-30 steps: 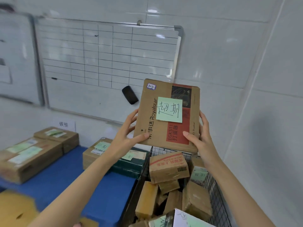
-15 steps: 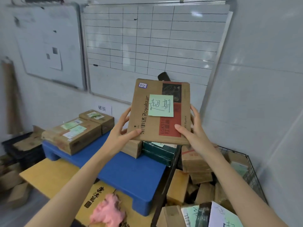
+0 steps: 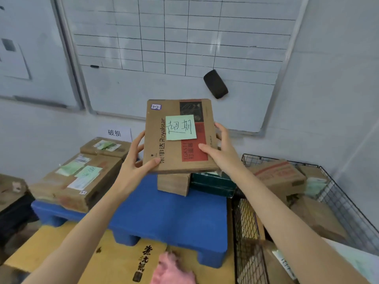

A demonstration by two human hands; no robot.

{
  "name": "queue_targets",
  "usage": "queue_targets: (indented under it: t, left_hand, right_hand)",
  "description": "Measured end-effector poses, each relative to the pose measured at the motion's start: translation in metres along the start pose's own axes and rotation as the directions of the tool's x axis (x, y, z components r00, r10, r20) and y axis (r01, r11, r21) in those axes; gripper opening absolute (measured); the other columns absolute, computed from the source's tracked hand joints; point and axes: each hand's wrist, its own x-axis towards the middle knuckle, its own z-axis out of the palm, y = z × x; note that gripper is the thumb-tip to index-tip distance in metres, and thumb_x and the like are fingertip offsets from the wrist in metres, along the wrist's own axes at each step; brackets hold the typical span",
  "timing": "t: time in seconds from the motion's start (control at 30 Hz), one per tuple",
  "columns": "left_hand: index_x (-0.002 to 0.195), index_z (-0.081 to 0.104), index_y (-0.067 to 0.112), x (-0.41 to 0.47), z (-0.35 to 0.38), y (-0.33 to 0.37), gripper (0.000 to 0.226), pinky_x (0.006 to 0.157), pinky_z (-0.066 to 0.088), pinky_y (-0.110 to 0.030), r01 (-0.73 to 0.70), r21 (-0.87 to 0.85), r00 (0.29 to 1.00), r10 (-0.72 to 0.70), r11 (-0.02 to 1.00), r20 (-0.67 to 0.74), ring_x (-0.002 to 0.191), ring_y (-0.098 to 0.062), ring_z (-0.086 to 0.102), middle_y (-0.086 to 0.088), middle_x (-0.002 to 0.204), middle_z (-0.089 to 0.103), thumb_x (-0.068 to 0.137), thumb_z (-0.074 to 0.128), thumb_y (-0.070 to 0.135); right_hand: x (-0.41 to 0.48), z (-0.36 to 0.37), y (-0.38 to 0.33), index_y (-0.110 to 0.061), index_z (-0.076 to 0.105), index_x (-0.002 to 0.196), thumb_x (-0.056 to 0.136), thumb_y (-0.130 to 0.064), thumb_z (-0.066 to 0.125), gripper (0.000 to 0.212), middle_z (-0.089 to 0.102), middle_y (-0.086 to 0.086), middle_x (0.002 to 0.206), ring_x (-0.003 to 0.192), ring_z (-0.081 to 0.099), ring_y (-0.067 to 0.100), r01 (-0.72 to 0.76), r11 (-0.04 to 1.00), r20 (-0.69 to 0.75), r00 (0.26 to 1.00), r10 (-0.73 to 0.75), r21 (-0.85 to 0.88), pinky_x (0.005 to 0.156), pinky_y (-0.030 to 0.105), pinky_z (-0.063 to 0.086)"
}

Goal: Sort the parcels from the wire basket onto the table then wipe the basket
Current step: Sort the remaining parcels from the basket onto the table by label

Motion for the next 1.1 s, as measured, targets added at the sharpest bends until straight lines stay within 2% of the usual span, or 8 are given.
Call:
queue_targets:
  t: [0.07, 0.13, 0.23, 0.33, 0.47, 0.67, 0.87, 1.1]
  left_hand:
    - [0.147, 0.026, 0.052, 0.002, -0.012, -0.016, 0.078, 0.077, 0.052, -0.012, 0.035, -0.002, 0.999, -0.034, 0.999, 0.042, 0.103, 0.001, 0.064, 0.006, 0.138, 0.054, 0.089, 0.072, 0.025]
    - [0.148, 0.025, 0.052, 0.002, -0.021, -0.031, 0.080, 0.083, 0.054, -0.017, 0.070, 0.000, 0.993, -0.070, 0.998, 0.092, 0.103, 0.003, 0.064, 0.008, 0.140, 0.052, 0.088, 0.073, 0.030]
    - [0.143, 0.026, 0.061, -0.001, -0.030, -0.054, 0.080, 0.096, 0.054, -0.038, 0.140, 0.006, 0.979, -0.140, 0.990, 0.149, 0.113, -0.007, 0.062, 0.012, 0.139, 0.051, 0.077, 0.070, 0.047]
    - [0.141, 0.027, 0.062, -0.010, -0.032, -0.077, 0.074, 0.098, 0.052, -0.040, 0.186, 0.025, 0.963, -0.188, 0.982, 0.191, 0.118, -0.008, 0.058, 0.018, 0.136, 0.050, 0.080, 0.068, 0.047]
    - [0.140, 0.029, 0.060, -0.024, -0.031, -0.104, 0.070, 0.095, 0.054, -0.042, 0.233, 0.026, 0.947, -0.233, 0.972, 0.219, 0.112, -0.013, 0.064, 0.020, 0.137, 0.049, 0.088, 0.070, 0.038]
    - [0.138, 0.030, 0.061, -0.048, -0.028, -0.130, 0.071, 0.090, 0.054, -0.030, 0.308, 0.035, 0.922, -0.307, 0.951, 0.234, 0.116, -0.014, 0.061, 0.025, 0.133, 0.049, 0.085, 0.071, 0.038]
    - [0.139, 0.031, 0.061, -0.069, -0.036, -0.154, 0.083, 0.096, 0.054, -0.039, 0.397, 0.045, 0.879, -0.394, 0.917, 0.269, 0.115, -0.015, 0.062, 0.020, 0.137, 0.049, 0.068, 0.074, 0.061]
    - [0.141, 0.029, 0.056, -0.086, -0.030, -0.176, 0.072, 0.069, 0.051, -0.019, 0.447, 0.130, 0.839, -0.465, 0.885, 0.283, 0.104, -0.012, 0.064, 0.029, 0.130, 0.046, 0.086, 0.071, 0.035]
  right_hand:
    - [0.000, 0.020, 0.012, -0.039, 0.022, 0.148, 0.092, -0.026, 0.069, 0.074, 0.046, -0.025, 0.123, 0.124, 0.050, 0.009, -0.051, 0.999, -0.030, 0.998, 0.051, 0.008, 0.105, 0.041, 0.045]
    - [-0.002, 0.036, 0.026, -0.040, 0.025, 0.147, 0.091, -0.026, 0.070, 0.073, 0.045, -0.029, 0.117, 0.119, 0.052, 0.006, -0.101, 0.995, -0.078, 0.992, 0.101, 0.002, 0.105, 0.040, 0.045]
    - [-0.007, 0.056, 0.048, -0.037, 0.029, 0.145, 0.091, -0.022, 0.070, 0.069, 0.046, -0.023, 0.122, 0.104, 0.049, -0.008, -0.155, 0.988, -0.117, 0.981, 0.157, 0.022, 0.085, 0.017, 0.044]
    - [-0.013, 0.070, 0.068, -0.036, 0.029, 0.147, 0.092, -0.021, 0.069, 0.070, 0.045, -0.015, 0.132, 0.111, 0.051, 0.000, -0.222, 0.975, -0.128, 0.966, 0.224, 0.024, 0.073, 0.008, 0.037]
    - [-0.024, 0.081, 0.096, -0.039, 0.030, 0.146, 0.091, -0.022, 0.071, 0.071, 0.046, -0.011, 0.138, 0.125, 0.051, 0.012, -0.278, 0.960, -0.133, 0.951, 0.278, 0.018, 0.084, 0.020, 0.043]
    - [-0.045, 0.089, 0.135, -0.049, 0.034, 0.138, 0.089, -0.026, 0.072, 0.066, 0.048, -0.011, 0.139, 0.120, 0.056, 0.012, -0.327, 0.945, -0.087, 0.941, 0.328, 0.016, 0.101, 0.044, 0.050]
    - [-0.062, 0.093, 0.157, -0.040, 0.033, 0.146, 0.094, -0.036, 0.064, 0.061, 0.040, -0.008, 0.148, 0.129, 0.046, 0.013, -0.330, 0.937, -0.101, 0.942, 0.320, -0.113, 0.103, 0.035, 0.042]
    - [-0.082, 0.088, 0.185, -0.032, 0.032, 0.151, 0.097, -0.046, 0.056, 0.061, 0.032, -0.012, 0.156, 0.144, 0.028, 0.006, -0.289, 0.860, -0.125, 0.957, 0.261, -0.420, 0.113, 0.028, 0.025]
